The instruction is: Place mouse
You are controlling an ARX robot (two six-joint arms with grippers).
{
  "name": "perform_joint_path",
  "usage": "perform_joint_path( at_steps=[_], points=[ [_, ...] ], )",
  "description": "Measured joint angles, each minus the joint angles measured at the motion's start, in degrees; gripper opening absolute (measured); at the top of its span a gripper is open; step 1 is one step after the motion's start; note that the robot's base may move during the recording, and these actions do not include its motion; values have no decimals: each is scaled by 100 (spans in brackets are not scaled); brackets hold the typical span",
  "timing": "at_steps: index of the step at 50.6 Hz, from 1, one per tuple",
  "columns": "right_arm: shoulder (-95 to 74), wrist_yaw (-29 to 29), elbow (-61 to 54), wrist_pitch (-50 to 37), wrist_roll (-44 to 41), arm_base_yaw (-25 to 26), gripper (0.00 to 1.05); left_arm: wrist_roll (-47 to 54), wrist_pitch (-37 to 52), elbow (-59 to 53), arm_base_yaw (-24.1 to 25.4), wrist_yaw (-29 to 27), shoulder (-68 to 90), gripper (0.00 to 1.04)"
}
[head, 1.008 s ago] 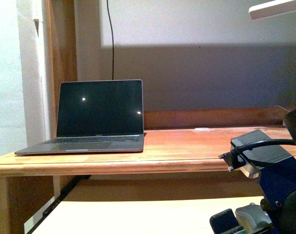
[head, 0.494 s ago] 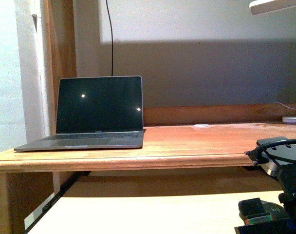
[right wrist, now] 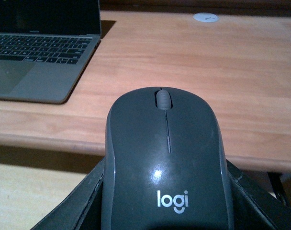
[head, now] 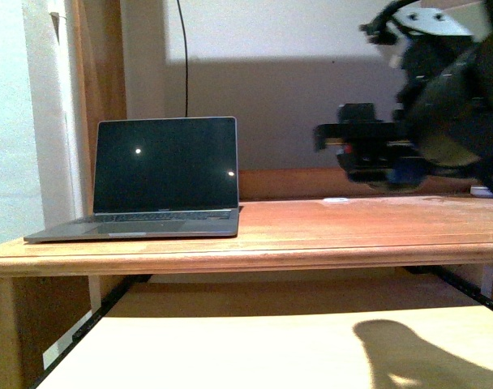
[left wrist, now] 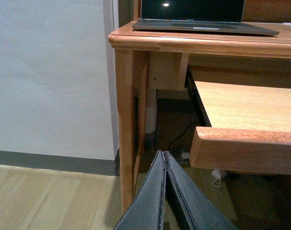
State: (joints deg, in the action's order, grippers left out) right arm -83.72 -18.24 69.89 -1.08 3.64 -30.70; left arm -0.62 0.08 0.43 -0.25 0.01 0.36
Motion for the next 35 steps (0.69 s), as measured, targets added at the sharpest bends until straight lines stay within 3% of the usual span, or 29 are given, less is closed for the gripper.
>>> perform_joint_path(
  at_steps=[4,18,29,35],
  points=[
    [-586,-127,636,114,-7,-87,55,0,0,0,0,0,0,8],
    [-3287,-1504,3598,1204,-496,-319,55,0,0,0,0,-2,0,64],
    [-4308,-1587,4900,1762,-437,-282,55,0,0,0,0,-2,0,97],
    [-4669,-1606,5436,1976,-247,-282,55,7,0,0,0,-2,0,96]
  ],
)
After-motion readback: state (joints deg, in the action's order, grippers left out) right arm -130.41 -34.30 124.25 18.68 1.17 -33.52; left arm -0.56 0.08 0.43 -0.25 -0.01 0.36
